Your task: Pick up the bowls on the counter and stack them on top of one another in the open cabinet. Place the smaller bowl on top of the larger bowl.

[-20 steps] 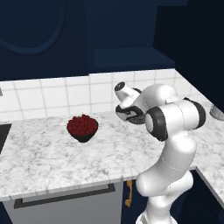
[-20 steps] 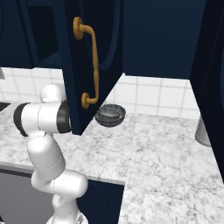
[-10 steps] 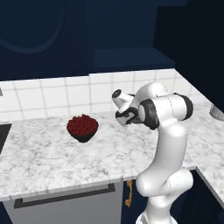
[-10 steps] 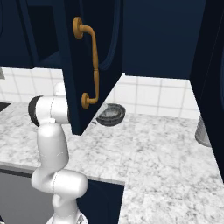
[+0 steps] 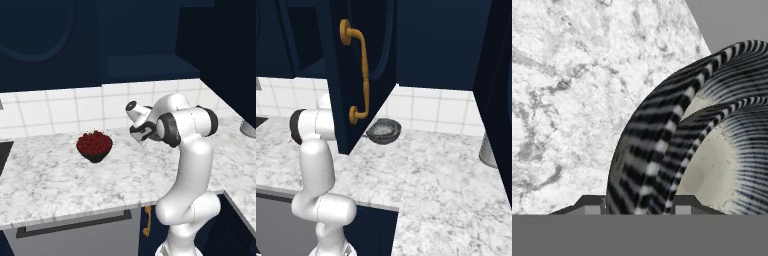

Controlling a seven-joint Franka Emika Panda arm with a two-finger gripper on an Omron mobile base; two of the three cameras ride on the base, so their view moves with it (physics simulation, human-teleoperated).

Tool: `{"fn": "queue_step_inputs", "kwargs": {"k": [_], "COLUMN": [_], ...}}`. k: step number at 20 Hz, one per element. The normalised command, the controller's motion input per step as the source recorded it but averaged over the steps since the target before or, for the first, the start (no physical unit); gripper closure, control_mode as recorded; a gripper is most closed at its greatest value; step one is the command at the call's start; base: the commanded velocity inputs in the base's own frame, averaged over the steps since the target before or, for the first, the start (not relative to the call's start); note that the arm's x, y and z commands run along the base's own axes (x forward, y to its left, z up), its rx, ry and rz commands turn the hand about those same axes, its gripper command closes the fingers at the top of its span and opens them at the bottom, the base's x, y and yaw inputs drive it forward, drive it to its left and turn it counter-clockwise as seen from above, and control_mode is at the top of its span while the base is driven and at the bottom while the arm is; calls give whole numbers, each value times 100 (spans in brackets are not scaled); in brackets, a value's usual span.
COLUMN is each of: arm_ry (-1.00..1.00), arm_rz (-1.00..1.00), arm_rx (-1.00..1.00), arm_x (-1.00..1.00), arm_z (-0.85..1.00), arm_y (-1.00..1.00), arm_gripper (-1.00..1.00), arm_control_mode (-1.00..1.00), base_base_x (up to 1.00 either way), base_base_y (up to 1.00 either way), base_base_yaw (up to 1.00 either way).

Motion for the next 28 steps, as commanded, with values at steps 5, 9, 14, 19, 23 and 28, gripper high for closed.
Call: {"fn": "queue_step_inputs", "kwargs": {"k": [5,9,14,19,23,28], "arm_ry": [-1,-16,-25,-28,-25,-9], "arm_rz": [1,4,15,12,12,11], "arm_rx": [0,0,0,0,0,0], "arm_x": [-57,-96,-85,-99,-100,-94], "arm_z": [1,75,100,100,100,100], "arm_y": [0,9,24,14,12,13], "arm_gripper": [100,100,100,100,100,100], "arm_control_mode": [-100,-100,-100,-100,-100,-100], "base_base_x": [0,0,0,0,0,0], "base_base_y": [0,0,0,0,0,0], "base_base_yaw": [0,0,0,0,0,0]}}
